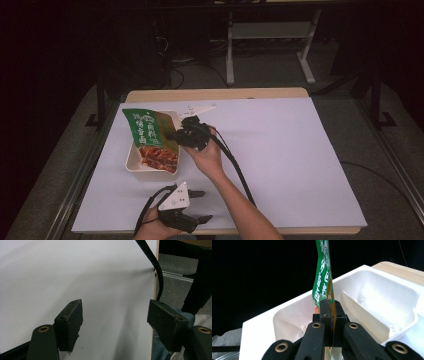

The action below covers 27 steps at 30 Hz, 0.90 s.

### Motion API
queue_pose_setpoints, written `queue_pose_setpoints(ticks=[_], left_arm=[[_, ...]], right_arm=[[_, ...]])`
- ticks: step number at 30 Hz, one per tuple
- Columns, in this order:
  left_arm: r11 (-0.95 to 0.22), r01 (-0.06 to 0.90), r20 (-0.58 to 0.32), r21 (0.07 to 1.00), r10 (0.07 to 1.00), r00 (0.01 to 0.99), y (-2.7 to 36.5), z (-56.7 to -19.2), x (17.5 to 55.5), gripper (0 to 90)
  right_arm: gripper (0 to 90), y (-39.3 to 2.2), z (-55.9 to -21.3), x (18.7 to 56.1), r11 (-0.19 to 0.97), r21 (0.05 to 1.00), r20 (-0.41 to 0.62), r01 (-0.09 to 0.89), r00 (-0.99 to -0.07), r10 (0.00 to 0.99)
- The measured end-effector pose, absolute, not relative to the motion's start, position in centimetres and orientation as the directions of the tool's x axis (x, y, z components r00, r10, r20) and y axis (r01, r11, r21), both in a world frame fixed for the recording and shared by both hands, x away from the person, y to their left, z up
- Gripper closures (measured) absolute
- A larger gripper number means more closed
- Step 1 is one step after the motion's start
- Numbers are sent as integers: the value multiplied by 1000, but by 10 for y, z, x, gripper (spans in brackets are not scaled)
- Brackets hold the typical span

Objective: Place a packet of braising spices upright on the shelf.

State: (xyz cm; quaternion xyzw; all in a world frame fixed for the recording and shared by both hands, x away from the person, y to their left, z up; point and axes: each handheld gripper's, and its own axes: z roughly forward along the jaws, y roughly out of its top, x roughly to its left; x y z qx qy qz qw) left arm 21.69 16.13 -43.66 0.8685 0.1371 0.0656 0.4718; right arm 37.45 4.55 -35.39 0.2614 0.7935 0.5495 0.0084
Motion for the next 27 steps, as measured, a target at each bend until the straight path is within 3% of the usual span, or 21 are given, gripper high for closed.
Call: queue_pose_setpoints(ticks=[6, 8, 27], left_arm=[[-520, 174, -12, 837, 300, 954, 162, -437, 217, 273], [-514, 180, -17, 839, 306, 952, 163, -436, 218, 269], [-501, 202, -26, 841, 335, 942, 168, -435, 223, 266]], right_arm=[[879, 44, -352, 374, 277, 874, 258, 399, -865, 430], [797, 42, -350, 374, 281, 874, 253, 396, -865, 433], [594, 14, -341, 372, 333, 850, 259, 409, -873, 413]])
